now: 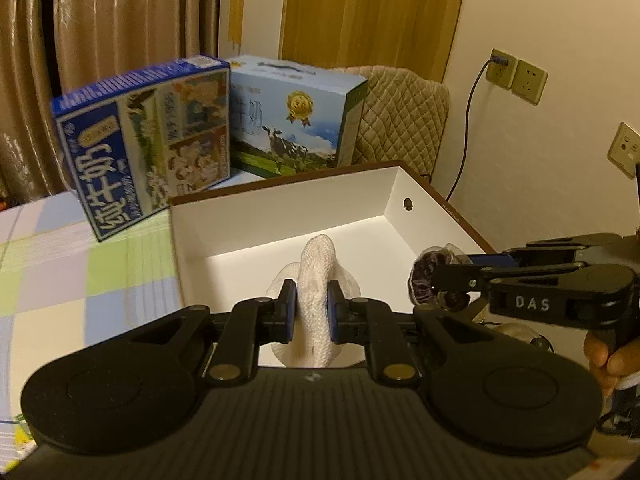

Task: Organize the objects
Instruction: 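Carry cloth and sock into the open box and open both tools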

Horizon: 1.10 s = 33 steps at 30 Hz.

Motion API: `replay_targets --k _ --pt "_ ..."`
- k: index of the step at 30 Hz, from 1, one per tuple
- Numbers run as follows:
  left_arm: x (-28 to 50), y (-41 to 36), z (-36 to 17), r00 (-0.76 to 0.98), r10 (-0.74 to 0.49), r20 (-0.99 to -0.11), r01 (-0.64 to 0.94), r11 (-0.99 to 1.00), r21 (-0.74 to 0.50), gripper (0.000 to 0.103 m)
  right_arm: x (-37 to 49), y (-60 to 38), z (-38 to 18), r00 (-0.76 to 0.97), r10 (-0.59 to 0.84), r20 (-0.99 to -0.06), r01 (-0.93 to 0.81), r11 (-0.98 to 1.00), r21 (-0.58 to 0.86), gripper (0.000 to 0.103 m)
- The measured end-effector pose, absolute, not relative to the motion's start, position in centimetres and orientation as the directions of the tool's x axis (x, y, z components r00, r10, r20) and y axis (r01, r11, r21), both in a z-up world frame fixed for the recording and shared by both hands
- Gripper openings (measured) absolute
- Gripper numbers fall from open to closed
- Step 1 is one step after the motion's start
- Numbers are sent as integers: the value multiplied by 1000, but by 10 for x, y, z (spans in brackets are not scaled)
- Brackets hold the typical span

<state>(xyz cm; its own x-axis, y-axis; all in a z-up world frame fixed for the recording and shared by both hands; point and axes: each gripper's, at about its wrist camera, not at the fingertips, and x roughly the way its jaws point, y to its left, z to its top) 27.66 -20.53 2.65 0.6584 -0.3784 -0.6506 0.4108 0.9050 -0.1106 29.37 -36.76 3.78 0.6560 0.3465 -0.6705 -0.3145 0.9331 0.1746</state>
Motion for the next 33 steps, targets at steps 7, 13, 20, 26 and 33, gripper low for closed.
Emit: replay_targets --k 7,13,20,26,33 --pt "308 -233 -6 580 -384 -718 397 903 -162 13 322 -384 12 622 326 -712 -270 943 196 19" --pt "329 -252 -32 515 -383 -767 374 905 -202 14 336 -397 -4 596 309 -741 -245 949 198 19" --pt "339 -251 -36 507 -373 -777 348 913 -211 41 347 -405 -10 576 319 -753 -233 947 223 19" --pt "339 -235 -29 519 -338 -785 307 931 -198 67 357 -402 -17 544 312 -779 -228 948 221 24" --pt "332 -219 -22 531 -293 -795 279 946 -163 83 359 -396 -14 549 337 -765 -262 938 226 53"
